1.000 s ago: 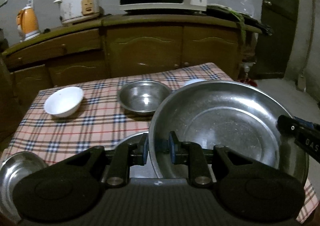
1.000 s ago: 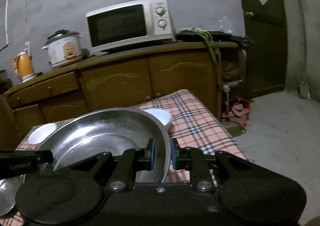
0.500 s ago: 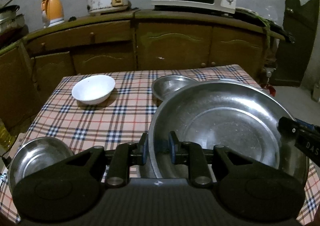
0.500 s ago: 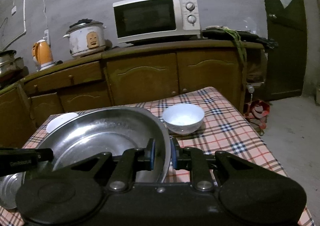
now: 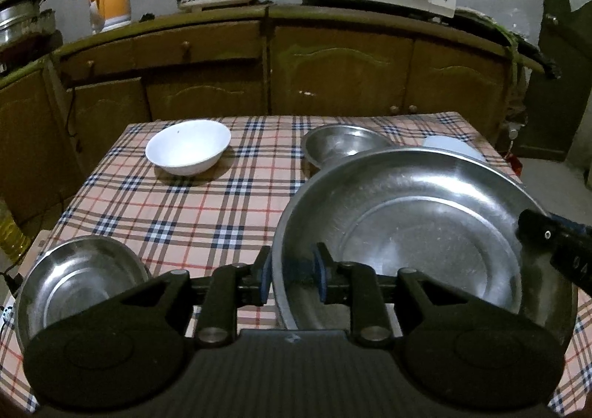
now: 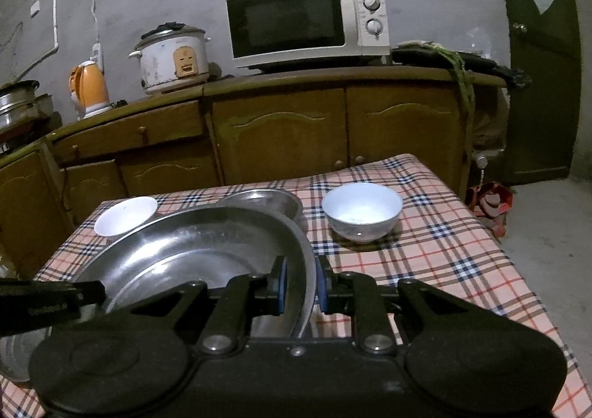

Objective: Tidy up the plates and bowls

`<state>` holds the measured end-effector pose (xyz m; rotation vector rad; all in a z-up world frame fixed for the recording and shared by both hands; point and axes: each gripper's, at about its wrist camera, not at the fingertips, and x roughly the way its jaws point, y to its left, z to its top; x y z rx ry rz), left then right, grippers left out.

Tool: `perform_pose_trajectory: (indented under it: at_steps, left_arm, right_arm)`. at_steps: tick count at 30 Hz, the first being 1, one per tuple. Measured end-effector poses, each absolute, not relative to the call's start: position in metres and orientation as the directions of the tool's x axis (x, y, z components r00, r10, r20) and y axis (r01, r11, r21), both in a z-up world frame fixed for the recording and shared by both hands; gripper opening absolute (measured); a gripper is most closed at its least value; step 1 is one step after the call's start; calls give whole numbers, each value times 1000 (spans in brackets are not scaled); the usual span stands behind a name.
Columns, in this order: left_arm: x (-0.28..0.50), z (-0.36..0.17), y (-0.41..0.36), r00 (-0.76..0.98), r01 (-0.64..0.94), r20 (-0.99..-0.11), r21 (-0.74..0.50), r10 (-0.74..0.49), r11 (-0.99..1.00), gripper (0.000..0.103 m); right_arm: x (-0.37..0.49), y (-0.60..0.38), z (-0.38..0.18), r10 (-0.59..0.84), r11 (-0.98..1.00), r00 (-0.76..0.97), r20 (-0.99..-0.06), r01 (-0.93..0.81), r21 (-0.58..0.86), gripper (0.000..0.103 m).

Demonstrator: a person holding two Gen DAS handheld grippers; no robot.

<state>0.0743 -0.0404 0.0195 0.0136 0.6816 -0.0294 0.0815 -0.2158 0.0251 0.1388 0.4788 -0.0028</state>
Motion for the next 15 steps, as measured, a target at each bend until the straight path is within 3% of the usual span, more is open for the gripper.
perform_pose_trajectory:
  at_steps: [15]
  left_arm:
    - [96,-12,-36,743,30,-670,17,-11,999,25]
  right_arm:
    - [107,-209,-9,40,991,852,-522,34,132,22]
